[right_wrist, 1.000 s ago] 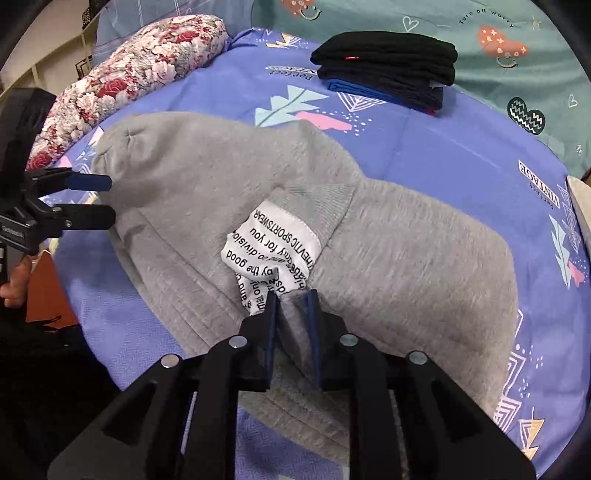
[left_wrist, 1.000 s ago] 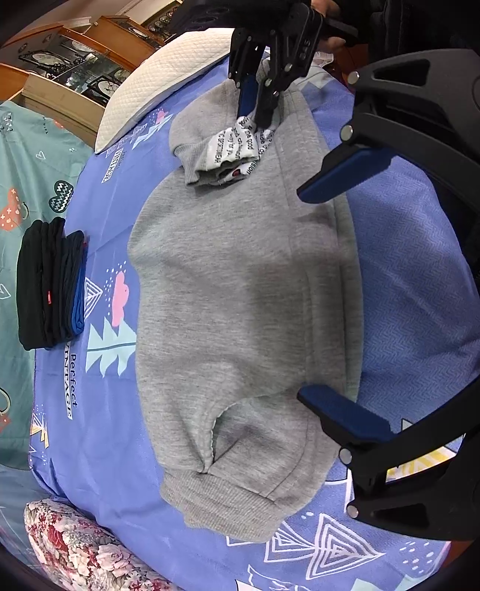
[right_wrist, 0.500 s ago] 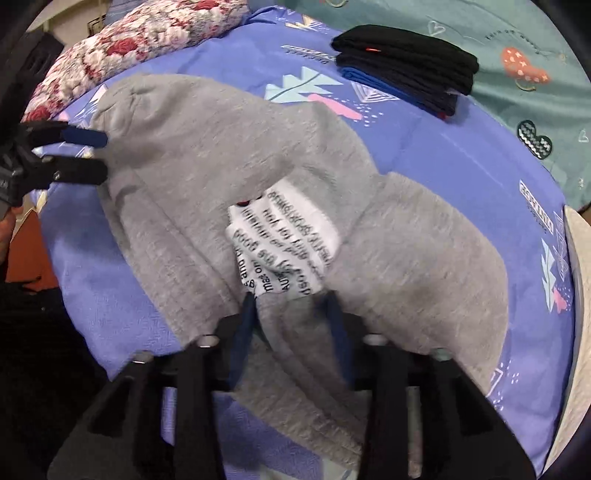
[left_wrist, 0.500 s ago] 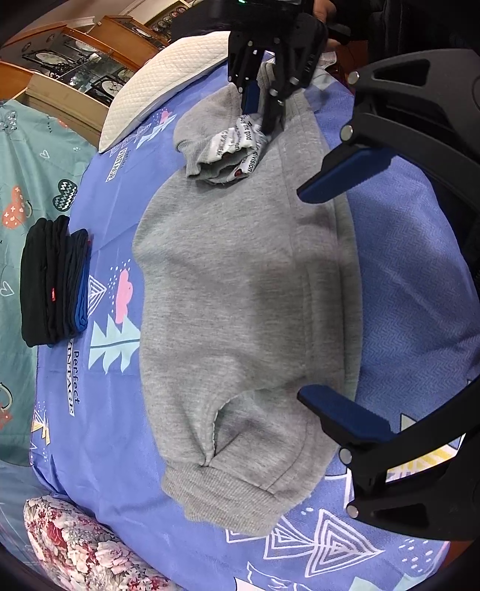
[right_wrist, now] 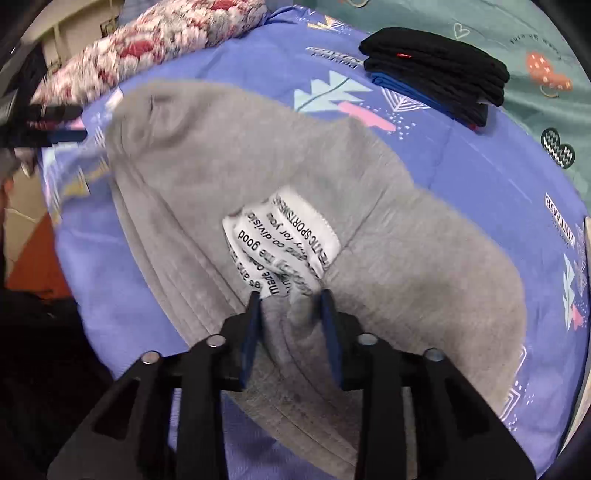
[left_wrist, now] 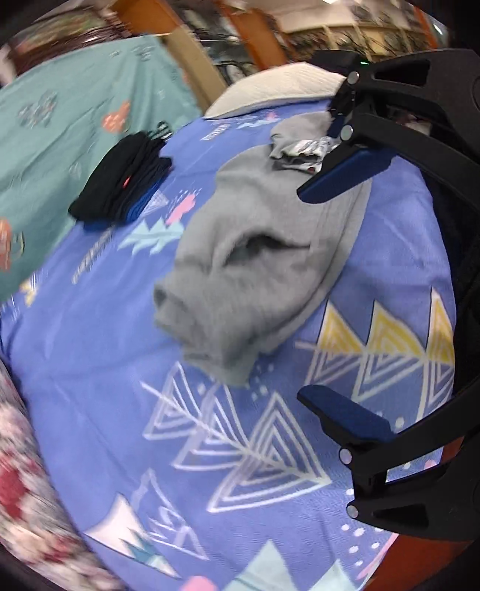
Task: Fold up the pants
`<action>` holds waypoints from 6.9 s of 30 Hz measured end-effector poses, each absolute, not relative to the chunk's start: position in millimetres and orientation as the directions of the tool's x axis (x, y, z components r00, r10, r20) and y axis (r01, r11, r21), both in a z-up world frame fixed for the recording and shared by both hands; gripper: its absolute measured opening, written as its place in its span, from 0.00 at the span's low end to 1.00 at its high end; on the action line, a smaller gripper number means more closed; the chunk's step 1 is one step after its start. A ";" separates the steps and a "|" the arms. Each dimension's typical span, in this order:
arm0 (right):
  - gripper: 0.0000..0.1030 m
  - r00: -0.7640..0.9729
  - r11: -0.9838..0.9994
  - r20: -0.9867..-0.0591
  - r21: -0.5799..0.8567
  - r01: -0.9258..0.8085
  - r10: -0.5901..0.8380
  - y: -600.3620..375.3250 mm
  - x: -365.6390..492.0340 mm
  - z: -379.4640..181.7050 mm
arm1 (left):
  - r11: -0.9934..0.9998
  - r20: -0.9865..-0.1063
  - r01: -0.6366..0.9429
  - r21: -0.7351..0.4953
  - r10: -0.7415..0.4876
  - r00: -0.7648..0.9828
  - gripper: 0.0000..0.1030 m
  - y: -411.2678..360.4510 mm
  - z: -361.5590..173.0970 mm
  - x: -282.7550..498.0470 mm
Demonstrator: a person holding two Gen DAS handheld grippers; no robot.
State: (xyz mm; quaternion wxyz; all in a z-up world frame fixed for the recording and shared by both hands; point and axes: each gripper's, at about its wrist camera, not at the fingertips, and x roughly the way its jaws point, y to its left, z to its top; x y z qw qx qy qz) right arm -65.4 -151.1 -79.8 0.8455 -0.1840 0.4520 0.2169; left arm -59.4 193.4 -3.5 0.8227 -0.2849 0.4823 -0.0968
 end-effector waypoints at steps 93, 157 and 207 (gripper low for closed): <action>0.53 0.657 0.791 -0.474 0.508 -0.341 0.587 -340.7 -97.1 70.6 | 0.625 -0.690 0.649 -0.433 -0.694 0.207 0.98 -103.3 27.1 -71.6; 0.65 0.484 0.777 -0.633 0.602 -0.184 0.604 -329.9 -46.2 -22.8 | 0.667 -0.688 0.455 -0.590 -0.710 0.149 0.90 -90.6 9.1 40.7; 0.99 0.913 0.995 -0.399 0.085 -0.059 0.088 -284.8 -43.0 28.7 | 0.958 -0.557 0.137 -0.253 -0.260 0.789 0.98 19.2 16.9 20.6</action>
